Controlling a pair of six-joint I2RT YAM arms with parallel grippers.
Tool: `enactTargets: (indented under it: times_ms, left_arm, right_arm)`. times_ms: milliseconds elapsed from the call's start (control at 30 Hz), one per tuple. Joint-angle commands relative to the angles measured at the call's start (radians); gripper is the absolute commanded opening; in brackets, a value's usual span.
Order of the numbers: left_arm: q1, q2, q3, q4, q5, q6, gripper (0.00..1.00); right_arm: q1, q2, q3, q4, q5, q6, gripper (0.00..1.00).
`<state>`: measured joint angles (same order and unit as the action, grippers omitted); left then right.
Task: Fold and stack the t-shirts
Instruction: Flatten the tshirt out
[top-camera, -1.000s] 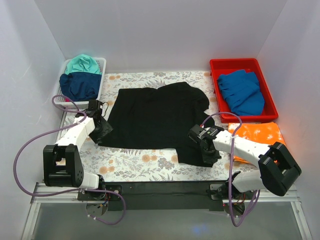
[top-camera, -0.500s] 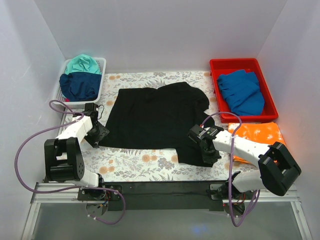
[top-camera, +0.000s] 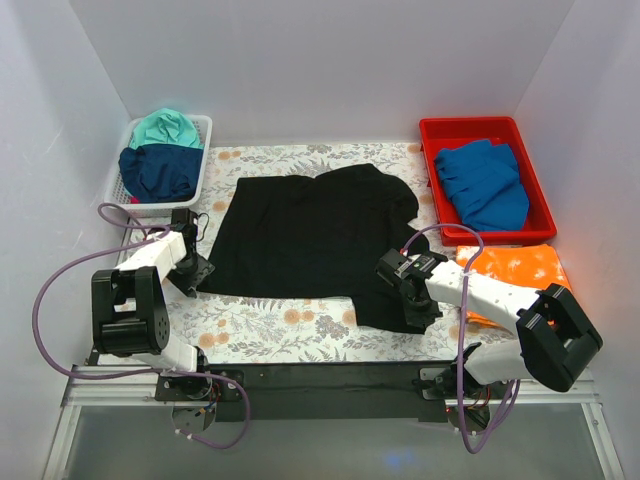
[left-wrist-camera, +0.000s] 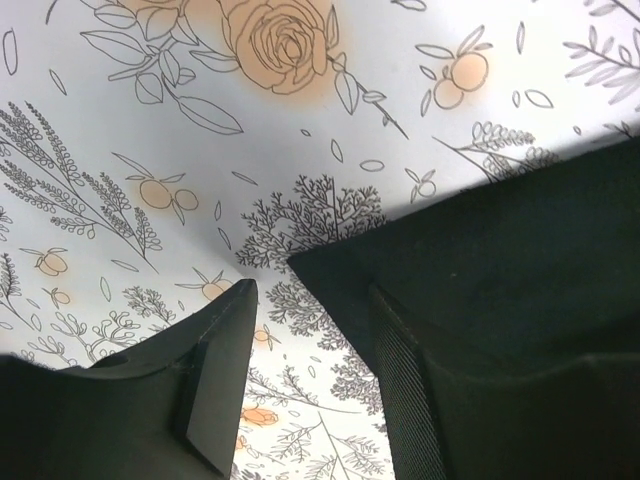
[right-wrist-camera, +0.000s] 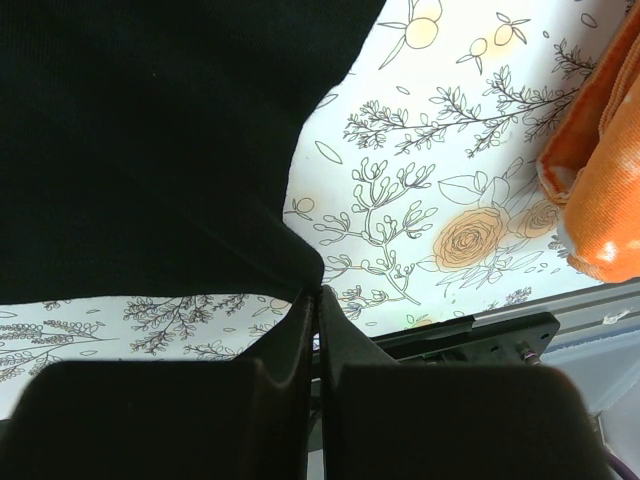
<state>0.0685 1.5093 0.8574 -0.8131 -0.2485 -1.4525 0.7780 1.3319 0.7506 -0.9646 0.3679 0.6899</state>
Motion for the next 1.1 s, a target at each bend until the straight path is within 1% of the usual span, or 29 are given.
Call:
enactTargets:
  times_ms: [0,167,267,333,367,400,467,600,700,733,767,833,867,967,1000,1067]
  left_arm:
    - [0.014,0.025,-0.014,0.017,-0.023,-0.034,0.46]
    - [0.037,0.074,-0.038,0.075,0.051,-0.052,0.43]
    - [0.05,0.106,-0.047,0.098,0.084,-0.051,0.35]
    - [0.056,0.117,-0.055,0.107,0.098,-0.052,0.28]
    - [0.059,0.117,-0.058,0.109,0.106,-0.051,0.21]
    - [0.062,0.115,-0.063,0.112,0.107,-0.051,0.16]
    - [0.066,0.108,-0.064,0.111,0.106,-0.046,0.0]
    - [0.073,0.083,-0.043,0.104,0.106,-0.034,0.0]
    - [0.073,0.023,0.002,0.1,0.118,-0.019,0.0]
    - [0.071,0.006,0.017,0.092,0.118,-0.006,0.0]
    - [0.074,-0.029,0.061,0.089,0.123,0.0,0.0]
    - [0.073,-0.05,0.119,0.068,0.127,0.023,0.0]
    - [0.073,-0.058,0.174,0.062,0.132,0.035,0.0]
    - [0.073,-0.064,0.274,0.022,0.144,0.07,0.0]
    - [0.074,-0.066,0.334,0.011,0.149,0.079,0.0]
    - [0.074,-0.069,0.388,0.002,0.166,0.096,0.0]
  right_arm:
    - [-0.008,-0.008,0.026,-0.006,0.022,0.023,0.01]
    - [-0.008,-0.014,0.021,-0.006,0.017,0.025,0.01]
    - [-0.008,-0.014,0.02,-0.006,0.017,0.025,0.01]
    - [-0.008,-0.016,0.018,-0.008,0.017,0.026,0.01]
    - [-0.008,-0.019,0.018,-0.008,0.017,0.026,0.01]
    - [-0.008,-0.017,0.016,-0.006,0.017,0.026,0.01]
    - [-0.008,-0.016,0.018,-0.008,0.017,0.026,0.01]
    - [-0.009,-0.014,0.033,-0.008,0.029,0.025,0.01]
    - [-0.013,-0.014,0.081,-0.013,0.049,0.008,0.01]
    - [-0.016,-0.014,0.107,-0.022,0.077,0.0,0.01]
    - [-0.019,-0.011,0.163,-0.029,0.094,-0.016,0.01]
    - [-0.028,-0.011,0.242,-0.049,0.146,-0.038,0.01]
    - [-0.031,-0.005,0.327,-0.057,0.164,-0.055,0.01]
    - [-0.057,0.013,0.464,-0.078,0.233,-0.115,0.01]
    - [-0.077,0.019,0.549,-0.08,0.259,-0.151,0.01]
    - [-0.101,0.038,0.643,-0.08,0.287,-0.19,0.01]
